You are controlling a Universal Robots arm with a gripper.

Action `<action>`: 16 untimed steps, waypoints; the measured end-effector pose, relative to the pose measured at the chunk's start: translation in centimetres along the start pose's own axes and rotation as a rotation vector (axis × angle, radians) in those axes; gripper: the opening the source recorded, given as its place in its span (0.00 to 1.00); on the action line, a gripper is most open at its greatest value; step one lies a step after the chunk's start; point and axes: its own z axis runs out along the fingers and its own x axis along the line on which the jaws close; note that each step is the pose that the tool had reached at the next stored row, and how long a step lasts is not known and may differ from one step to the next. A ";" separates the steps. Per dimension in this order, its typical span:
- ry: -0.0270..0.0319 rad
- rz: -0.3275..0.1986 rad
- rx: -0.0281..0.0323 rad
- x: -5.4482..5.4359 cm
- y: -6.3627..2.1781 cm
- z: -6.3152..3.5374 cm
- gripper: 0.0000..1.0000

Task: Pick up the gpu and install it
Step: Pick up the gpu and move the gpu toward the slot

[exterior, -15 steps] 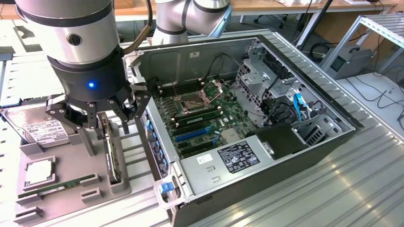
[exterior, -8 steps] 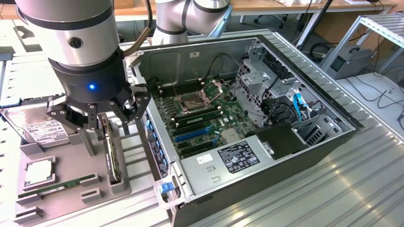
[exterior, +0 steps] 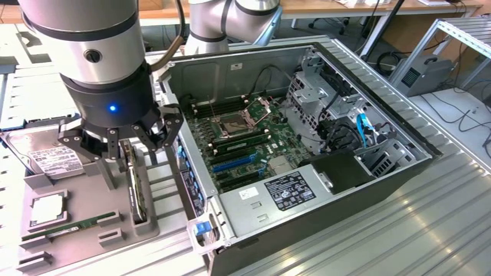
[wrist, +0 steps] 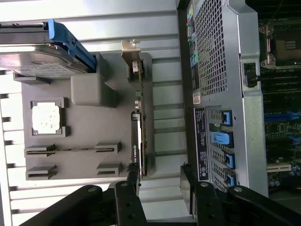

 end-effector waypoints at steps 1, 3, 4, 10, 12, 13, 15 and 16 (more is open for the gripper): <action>0.0001 0.000 0.0000 0.0 0.00 0.03 0.48; 0.0000 0.000 0.0001 0.0 -0.01 0.10 0.48; 0.0001 0.000 0.0001 0.0 -0.01 0.14 0.48; 0.0000 0.000 0.0000 0.0 -0.02 0.48 0.48; 0.0001 0.000 0.0000 0.0 -0.02 0.56 0.48; 0.0000 0.000 0.0000 0.0 -0.03 0.61 0.48; 0.0000 0.000 0.0000 0.0 -0.03 0.70 0.48; 0.0000 0.000 0.0000 0.0 -0.03 0.74 0.48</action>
